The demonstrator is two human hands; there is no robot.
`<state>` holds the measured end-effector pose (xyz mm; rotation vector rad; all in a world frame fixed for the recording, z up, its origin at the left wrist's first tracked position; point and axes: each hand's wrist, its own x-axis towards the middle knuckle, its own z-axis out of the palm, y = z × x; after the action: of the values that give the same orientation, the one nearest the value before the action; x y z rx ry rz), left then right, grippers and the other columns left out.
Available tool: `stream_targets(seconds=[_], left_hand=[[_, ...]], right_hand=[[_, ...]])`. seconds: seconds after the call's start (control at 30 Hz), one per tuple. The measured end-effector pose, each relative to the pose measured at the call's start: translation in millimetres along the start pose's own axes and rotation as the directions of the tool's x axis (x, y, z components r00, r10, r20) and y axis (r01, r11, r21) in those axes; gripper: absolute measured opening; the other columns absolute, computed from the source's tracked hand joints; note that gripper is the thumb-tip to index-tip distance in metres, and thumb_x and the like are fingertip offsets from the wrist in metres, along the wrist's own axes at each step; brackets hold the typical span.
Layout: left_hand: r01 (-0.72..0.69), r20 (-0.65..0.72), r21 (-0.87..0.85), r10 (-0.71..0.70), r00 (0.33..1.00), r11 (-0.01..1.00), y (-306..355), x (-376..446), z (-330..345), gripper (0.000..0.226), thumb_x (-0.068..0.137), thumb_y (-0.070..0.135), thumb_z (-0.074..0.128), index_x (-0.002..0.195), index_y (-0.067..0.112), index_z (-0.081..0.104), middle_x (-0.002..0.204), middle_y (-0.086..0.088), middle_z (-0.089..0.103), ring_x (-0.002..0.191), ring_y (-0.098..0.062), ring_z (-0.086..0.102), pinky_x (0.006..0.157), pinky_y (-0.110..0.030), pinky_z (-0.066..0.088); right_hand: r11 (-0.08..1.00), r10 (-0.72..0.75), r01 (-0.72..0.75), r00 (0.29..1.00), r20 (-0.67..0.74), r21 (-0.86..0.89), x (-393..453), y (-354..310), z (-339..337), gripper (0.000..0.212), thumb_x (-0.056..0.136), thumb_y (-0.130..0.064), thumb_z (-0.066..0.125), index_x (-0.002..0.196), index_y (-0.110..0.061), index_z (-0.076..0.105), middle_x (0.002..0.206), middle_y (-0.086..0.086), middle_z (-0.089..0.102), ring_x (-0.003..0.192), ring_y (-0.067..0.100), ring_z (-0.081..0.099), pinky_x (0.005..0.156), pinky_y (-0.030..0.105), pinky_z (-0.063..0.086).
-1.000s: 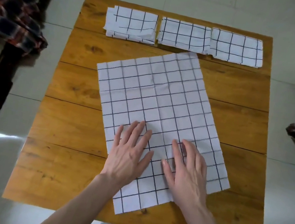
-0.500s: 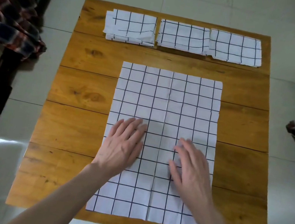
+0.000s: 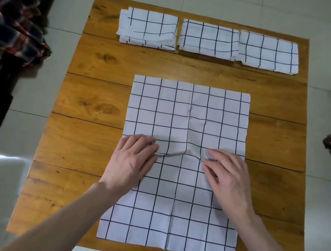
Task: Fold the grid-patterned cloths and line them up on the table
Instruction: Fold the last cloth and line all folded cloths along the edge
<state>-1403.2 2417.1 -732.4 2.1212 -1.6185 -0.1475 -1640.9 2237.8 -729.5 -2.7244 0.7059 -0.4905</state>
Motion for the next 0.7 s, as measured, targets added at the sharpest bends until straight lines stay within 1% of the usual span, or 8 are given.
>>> stream_targets(seconds=[0.1, 0.2, 0.3, 0.4, 0.53, 0.57, 0.63, 0.7], left_hand=[[-0.004, -0.027, -0.025, 0.003, 1.000, 1.000, -2, 1, -2, 0.009, 0.100, 0.020, 0.070, 0.105, 0.013, 0.073, 0.113, 0.000, 0.068, 0.103, -0.024, 0.063, 0.089, -0.035, 0.044], [-0.012, -0.046, -0.029, 0.010, 0.999, 1.000, -2, 4, -8, 0.011, 0.101, 0.022, 0.067, 0.096, 0.013, 0.072, 0.102, 0.001, 0.067, 0.093, -0.023, 0.061, 0.083, -0.034, 0.043], [-0.047, -0.048, -0.038, 0.045, 0.998, 0.998, -1, 6, -16, 0.016, 0.104, 0.024, 0.062, 0.098, 0.013, 0.072, 0.103, -0.001, 0.066, 0.093, -0.023, 0.060, 0.083, -0.035, 0.043], [-0.088, -0.071, -0.032, 0.085, 0.994, 0.996, -4, 9, -24, 0.017, 0.104, 0.025, 0.063, 0.101, 0.013, 0.075, 0.105, -0.002, 0.067, 0.093, -0.025, 0.060, 0.081, -0.032, 0.038], [-0.126, -0.101, -0.028, 0.123, 0.987, 0.992, -7, 14, -35, 0.018, 0.105, 0.024, 0.062, 0.104, 0.013, 0.076, 0.106, -0.003, 0.069, 0.094, -0.027, 0.061, 0.080, -0.033, 0.038], [-0.134, -0.100, -0.025, 0.131, 0.986, 0.991, -7, 17, -38, 0.017, 0.106, 0.023, 0.062, 0.104, 0.013, 0.076, 0.107, -0.003, 0.069, 0.095, -0.027, 0.061, 0.080, -0.034, 0.039], [-0.147, -0.094, -0.014, 0.145, 0.985, 0.989, -4, 24, -46, 0.017, 0.106, 0.020, 0.060, 0.104, 0.010, 0.073, 0.106, -0.004, 0.069, 0.095, -0.027, 0.060, 0.082, -0.036, 0.040], [-0.171, -0.081, 0.005, 0.170, 0.982, 0.985, -1, 32, -56, 0.019, 0.108, 0.020, 0.053, 0.104, 0.008, 0.068, 0.100, -0.005, 0.065, 0.089, -0.027, 0.057, 0.080, -0.036, 0.039]], right_hand=[[1.000, -0.022, 0.022, 1.000, 0.012, -0.014, 2, -2, -1, 0.009, 0.097, -0.018, 0.070, 0.098, -0.013, 0.078, 0.118, -0.001, 0.074, 0.109, 0.024, 0.067, 0.100, 0.039, 0.047], [0.999, -0.031, 0.032, 0.999, 0.033, -0.012, 5, -2, -8, 0.010, 0.101, -0.016, 0.066, 0.103, -0.011, 0.074, 0.116, 0.000, 0.072, 0.105, 0.023, 0.067, 0.099, 0.038, 0.046], [0.998, -0.059, 0.060, 0.997, 0.054, -0.010, 8, -3, -17, 0.009, 0.104, -0.013, 0.061, 0.106, -0.010, 0.068, 0.109, 0.002, 0.071, 0.096, 0.024, 0.067, 0.092, 0.039, 0.048], [0.995, -0.100, 0.102, 0.993, 0.059, -0.025, 11, 0, -25, 0.016, 0.108, -0.019, 0.053, 0.106, -0.010, 0.066, 0.094, 0.002, 0.069, 0.082, 0.025, 0.066, 0.083, 0.042, 0.051], [0.988, -0.153, 0.154, 0.984, 0.086, -0.003, 18, 5, -35, 0.021, 0.106, -0.021, 0.061, 0.123, -0.009, 0.066, 0.094, 0.002, 0.067, 0.083, 0.023, 0.063, 0.078, 0.041, 0.052], [0.985, -0.171, 0.172, 0.981, 0.096, 0.000, 21, 6, -37, 0.021, 0.105, -0.019, 0.063, 0.122, -0.009, 0.068, 0.095, 0.002, 0.067, 0.084, 0.023, 0.063, 0.078, 0.040, 0.052], [0.979, -0.203, 0.203, 0.974, 0.099, 0.009, 28, 5, -45, 0.013, 0.103, -0.018, 0.066, 0.111, -0.011, 0.073, 0.095, 0.001, 0.066, 0.083, 0.023, 0.062, 0.076, 0.037, 0.049], [0.978, -0.207, 0.205, 0.974, 0.091, 0.025, 38, 2, -58, 0.006, 0.100, -0.017, 0.071, 0.101, -0.011, 0.074, 0.092, 0.001, 0.065, 0.081, 0.022, 0.059, 0.074, 0.035, 0.047]])
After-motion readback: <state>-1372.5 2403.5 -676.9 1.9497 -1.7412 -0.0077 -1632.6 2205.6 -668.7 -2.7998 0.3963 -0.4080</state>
